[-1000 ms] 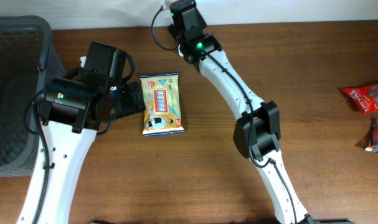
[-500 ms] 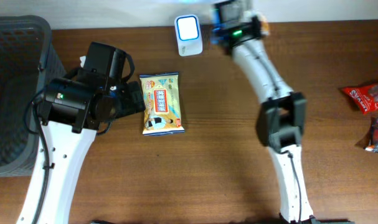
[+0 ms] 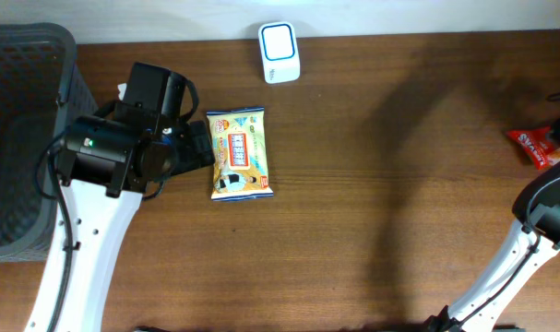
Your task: Scan the item barcode
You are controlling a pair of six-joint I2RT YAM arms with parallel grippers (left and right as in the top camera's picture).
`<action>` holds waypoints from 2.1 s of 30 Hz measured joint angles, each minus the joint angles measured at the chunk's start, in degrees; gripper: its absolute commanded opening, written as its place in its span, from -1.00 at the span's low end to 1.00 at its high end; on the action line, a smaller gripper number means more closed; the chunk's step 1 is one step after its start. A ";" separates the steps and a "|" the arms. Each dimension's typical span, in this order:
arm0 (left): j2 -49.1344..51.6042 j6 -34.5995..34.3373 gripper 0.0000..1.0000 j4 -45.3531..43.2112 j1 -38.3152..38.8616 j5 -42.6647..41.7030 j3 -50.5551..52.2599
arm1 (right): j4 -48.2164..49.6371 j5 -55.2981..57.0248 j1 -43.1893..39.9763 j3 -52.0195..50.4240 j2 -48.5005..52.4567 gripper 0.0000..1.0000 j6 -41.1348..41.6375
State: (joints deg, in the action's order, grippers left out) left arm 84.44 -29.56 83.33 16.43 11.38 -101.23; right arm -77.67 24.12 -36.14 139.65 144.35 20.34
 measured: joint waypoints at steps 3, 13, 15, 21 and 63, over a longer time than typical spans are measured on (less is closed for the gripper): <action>0.00 0.00 0.98 0.00 0.00 0.00 0.00 | -4.98 -1.20 0.17 0.00 -0.09 0.97 0.02; 0.00 0.00 0.98 0.00 0.00 0.00 0.00 | -8.28 -7.26 0.15 0.04 -14.27 0.97 2.38; 0.00 0.02 0.99 -0.02 0.00 0.00 0.00 | -8.26 -22.14 0.15 0.02 -14.23 0.97 -1.38; 0.00 0.00 0.98 -0.02 0.00 0.00 0.00 | -1.14 -50.10 22.82 -7.89 -13.79 0.97 -11.47; 0.00 0.00 0.98 -0.02 0.04 0.00 -0.02 | 40.74 -60.22 64.28 -49.18 -16.65 -0.62 1.01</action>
State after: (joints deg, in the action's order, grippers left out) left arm 84.44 -29.56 83.31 16.47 11.38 -101.25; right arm -36.93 -36.10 28.14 90.48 127.70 21.34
